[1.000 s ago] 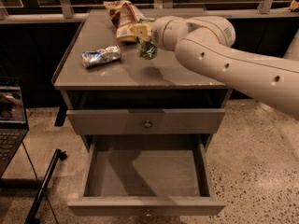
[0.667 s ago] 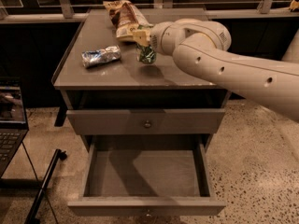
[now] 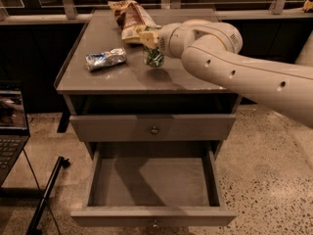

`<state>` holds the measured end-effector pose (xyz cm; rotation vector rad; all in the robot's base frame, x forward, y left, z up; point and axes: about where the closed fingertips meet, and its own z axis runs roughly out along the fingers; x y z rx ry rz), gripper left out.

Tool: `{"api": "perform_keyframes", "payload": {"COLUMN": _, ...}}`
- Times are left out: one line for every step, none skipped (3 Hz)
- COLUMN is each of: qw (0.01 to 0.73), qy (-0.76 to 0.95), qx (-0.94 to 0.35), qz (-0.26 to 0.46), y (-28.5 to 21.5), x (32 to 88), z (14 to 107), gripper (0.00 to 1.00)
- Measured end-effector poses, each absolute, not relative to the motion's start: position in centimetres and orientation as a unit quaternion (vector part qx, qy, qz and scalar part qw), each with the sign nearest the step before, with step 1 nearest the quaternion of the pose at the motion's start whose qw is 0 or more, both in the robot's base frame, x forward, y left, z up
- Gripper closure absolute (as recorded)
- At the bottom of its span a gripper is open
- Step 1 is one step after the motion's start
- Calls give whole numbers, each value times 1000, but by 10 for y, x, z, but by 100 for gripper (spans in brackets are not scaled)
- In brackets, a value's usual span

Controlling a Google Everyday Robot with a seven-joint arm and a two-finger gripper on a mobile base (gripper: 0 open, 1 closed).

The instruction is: Pick green can from middle drawer and place on counter

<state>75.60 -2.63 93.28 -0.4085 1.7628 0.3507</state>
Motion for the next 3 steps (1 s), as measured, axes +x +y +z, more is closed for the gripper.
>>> {"api": "perform_keyframes", "payload": {"qw": 605, "qy": 762, "qx": -177, "qz": 152, "y": -26, "x": 756, "z": 933, "gripper": 36}}
{"api": "perform_keyframes", "payload": {"qw": 605, "qy": 762, "qx": -177, "qz": 152, "y": -26, "x": 756, "z": 933, "gripper": 11}}
{"api": "perform_keyframes", "payload": {"qw": 605, "qy": 762, "qx": -177, "qz": 152, "y": -26, "x": 756, "z": 933, "gripper": 0}}
